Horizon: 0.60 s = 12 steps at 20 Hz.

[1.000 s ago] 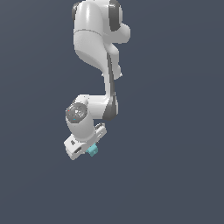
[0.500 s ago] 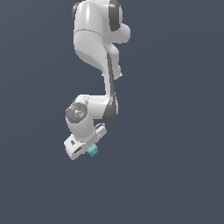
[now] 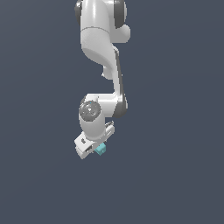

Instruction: Pick up the object and move it to a goal position.

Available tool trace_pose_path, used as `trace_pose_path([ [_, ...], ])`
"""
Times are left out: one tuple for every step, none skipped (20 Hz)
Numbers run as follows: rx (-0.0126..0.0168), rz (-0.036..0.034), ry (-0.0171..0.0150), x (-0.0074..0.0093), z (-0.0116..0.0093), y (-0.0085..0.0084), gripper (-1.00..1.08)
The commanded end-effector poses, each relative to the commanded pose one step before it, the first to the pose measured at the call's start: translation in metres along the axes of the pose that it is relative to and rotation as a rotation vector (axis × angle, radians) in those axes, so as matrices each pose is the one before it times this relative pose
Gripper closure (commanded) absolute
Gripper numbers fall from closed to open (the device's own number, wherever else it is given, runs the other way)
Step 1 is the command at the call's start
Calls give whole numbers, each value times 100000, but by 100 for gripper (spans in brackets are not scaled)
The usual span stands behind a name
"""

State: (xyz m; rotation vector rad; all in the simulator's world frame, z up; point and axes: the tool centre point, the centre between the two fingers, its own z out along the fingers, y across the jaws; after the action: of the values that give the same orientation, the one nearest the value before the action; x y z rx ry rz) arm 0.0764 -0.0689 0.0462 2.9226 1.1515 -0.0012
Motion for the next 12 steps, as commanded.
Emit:
trace_pose_path([
  [0,-196,73,1581,-275,-1967,108],
  [0,0,0,723,-120,-904,108],
  [0,0,0,741,-123,-920,108],
  [0,0,0,729,-121,-898,108],
  [0,0,0,711,-117,-868,108],
  [0,0,0,679,-111,-820,108],
  [0,0,0,627,-102,-749,108],
  [0,0,0,573,-93,-675,108],
  [0,0,0,518,-83,-603,108],
  [0,0,0,462,-74,-530,108],
  [0,0,0,404,-64,-458,108],
  [0,0,0,345,-54,-387,108],
])
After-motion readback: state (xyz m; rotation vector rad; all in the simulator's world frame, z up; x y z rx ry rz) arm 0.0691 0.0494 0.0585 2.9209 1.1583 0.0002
